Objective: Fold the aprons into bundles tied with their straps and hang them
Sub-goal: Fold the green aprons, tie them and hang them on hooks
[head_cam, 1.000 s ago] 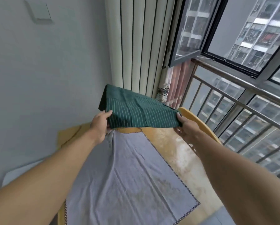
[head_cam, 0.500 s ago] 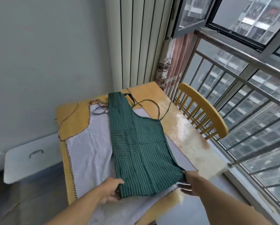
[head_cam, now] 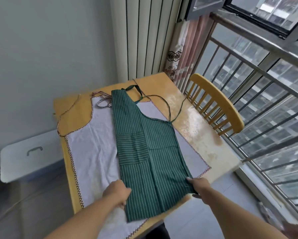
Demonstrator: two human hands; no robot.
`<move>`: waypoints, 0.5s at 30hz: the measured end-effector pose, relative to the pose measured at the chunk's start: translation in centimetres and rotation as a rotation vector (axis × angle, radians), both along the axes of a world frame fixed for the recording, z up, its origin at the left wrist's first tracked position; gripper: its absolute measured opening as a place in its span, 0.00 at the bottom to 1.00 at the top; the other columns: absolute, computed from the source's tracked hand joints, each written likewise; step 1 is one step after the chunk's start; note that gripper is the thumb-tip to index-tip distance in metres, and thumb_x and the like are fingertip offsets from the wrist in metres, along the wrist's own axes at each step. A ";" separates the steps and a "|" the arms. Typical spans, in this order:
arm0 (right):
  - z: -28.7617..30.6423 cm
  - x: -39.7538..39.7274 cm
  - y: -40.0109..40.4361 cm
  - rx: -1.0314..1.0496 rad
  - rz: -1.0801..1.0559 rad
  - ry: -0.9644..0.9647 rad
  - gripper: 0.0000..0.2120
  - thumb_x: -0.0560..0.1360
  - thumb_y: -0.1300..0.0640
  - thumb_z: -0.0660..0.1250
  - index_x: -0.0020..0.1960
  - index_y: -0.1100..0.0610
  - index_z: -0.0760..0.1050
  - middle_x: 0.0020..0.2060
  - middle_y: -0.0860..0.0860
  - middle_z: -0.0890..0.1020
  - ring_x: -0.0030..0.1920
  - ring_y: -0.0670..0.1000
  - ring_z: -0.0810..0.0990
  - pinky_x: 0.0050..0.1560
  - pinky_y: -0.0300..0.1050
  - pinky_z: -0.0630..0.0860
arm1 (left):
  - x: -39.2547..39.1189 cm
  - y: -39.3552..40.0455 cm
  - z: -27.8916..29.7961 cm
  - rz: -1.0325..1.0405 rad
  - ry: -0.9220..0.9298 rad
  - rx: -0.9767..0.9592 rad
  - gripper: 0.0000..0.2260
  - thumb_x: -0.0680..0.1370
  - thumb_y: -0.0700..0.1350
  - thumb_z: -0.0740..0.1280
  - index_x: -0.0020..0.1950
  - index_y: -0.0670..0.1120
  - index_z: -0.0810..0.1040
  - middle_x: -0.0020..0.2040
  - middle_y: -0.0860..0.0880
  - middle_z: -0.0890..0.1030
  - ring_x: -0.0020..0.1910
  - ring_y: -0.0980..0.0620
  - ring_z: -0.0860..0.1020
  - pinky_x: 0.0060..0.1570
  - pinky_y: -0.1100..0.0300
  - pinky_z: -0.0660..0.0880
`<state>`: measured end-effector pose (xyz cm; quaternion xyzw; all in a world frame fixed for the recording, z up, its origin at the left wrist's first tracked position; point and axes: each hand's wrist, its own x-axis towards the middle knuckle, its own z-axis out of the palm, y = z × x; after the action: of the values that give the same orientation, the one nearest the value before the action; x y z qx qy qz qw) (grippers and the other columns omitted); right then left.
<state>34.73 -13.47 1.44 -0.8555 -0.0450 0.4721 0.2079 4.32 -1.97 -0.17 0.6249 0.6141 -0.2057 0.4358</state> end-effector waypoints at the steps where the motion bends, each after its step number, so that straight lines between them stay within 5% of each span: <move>1: 0.1 -0.6 0.5 0.062 -0.024 -0.029 0.14 0.82 0.54 0.67 0.42 0.63 0.77 0.36 0.57 0.81 0.35 0.56 0.79 0.39 0.49 0.78 | 0.6 0.3 -0.5 0.053 -0.082 -0.021 0.12 0.84 0.50 0.63 0.46 0.44 0.76 0.35 0.47 0.85 0.32 0.51 0.85 0.37 0.59 0.82; 4: 1.6 -3.7 1.9 0.310 0.075 -0.109 0.14 0.86 0.54 0.59 0.49 0.57 0.80 0.39 0.54 0.84 0.38 0.52 0.82 0.39 0.50 0.81 | 1.7 1.2 -1.6 0.156 -0.289 -0.087 0.06 0.83 0.50 0.65 0.52 0.48 0.75 0.48 0.47 0.84 0.41 0.52 0.82 0.44 0.54 0.82; 8: 3.2 -9.0 3.6 0.443 0.521 -0.213 0.12 0.85 0.52 0.58 0.56 0.50 0.80 0.39 0.45 0.84 0.37 0.45 0.81 0.36 0.40 0.77 | 2.1 1.5 -1.6 0.285 -0.432 -0.177 0.12 0.86 0.51 0.57 0.67 0.50 0.71 0.57 0.48 0.82 0.53 0.49 0.82 0.54 0.53 0.79; 12: 1.6 -14.0 4.8 0.357 1.066 -0.307 0.14 0.84 0.49 0.55 0.63 0.45 0.77 0.43 0.49 0.85 0.39 0.52 0.79 0.40 0.48 0.77 | 1.9 2.0 -2.4 0.617 -0.510 -0.224 0.21 0.87 0.54 0.52 0.65 0.41 0.77 0.52 0.42 0.85 0.50 0.43 0.84 0.58 0.47 0.80; 15: 0.1 -16.5 4.7 0.163 1.315 -0.297 0.13 0.82 0.51 0.56 0.63 0.47 0.75 0.48 0.53 0.84 0.47 0.58 0.82 0.47 0.52 0.80 | 1.3 2.6 -1.9 0.862 -0.631 -0.294 0.28 0.85 0.62 0.53 0.67 0.41 0.76 0.55 0.41 0.84 0.57 0.40 0.82 0.60 0.45 0.79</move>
<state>18.23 -8.81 1.59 -0.6876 -0.6194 0.3730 -0.0668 5.61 0.58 -2.03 0.2807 0.6186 0.1050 0.7263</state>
